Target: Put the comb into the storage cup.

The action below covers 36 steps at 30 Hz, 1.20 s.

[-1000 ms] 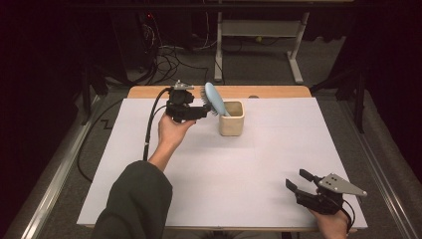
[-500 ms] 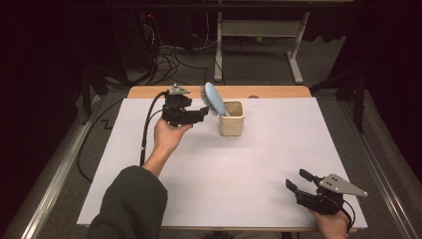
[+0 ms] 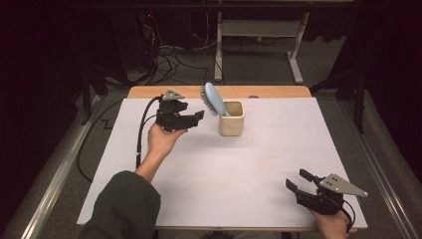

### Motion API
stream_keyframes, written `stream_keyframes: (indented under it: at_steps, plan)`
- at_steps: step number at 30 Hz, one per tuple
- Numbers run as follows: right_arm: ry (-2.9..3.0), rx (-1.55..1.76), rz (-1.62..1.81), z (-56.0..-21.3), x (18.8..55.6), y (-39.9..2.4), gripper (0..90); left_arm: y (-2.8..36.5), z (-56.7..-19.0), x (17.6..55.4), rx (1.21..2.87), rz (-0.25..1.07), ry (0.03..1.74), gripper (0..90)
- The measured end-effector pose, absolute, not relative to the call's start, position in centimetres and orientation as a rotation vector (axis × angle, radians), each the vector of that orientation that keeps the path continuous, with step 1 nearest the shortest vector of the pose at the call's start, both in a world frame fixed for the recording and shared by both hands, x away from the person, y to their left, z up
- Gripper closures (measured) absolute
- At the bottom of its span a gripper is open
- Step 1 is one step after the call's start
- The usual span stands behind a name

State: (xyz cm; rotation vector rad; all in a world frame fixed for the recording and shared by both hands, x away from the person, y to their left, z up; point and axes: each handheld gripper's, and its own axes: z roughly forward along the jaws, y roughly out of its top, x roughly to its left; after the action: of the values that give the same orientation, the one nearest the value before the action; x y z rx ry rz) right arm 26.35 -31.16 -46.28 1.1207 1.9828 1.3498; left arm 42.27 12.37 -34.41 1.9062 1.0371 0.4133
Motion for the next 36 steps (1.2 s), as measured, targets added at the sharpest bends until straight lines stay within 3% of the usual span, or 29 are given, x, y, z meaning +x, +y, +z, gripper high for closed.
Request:
stream_keyframes:
  at_steps: [36]
  plan:
    - [1.984,1.124,1.339,-46.3,26.3,-31.1,35.9,15.1,-35.6,39.4,1.889,0.409,1.026,30.4]
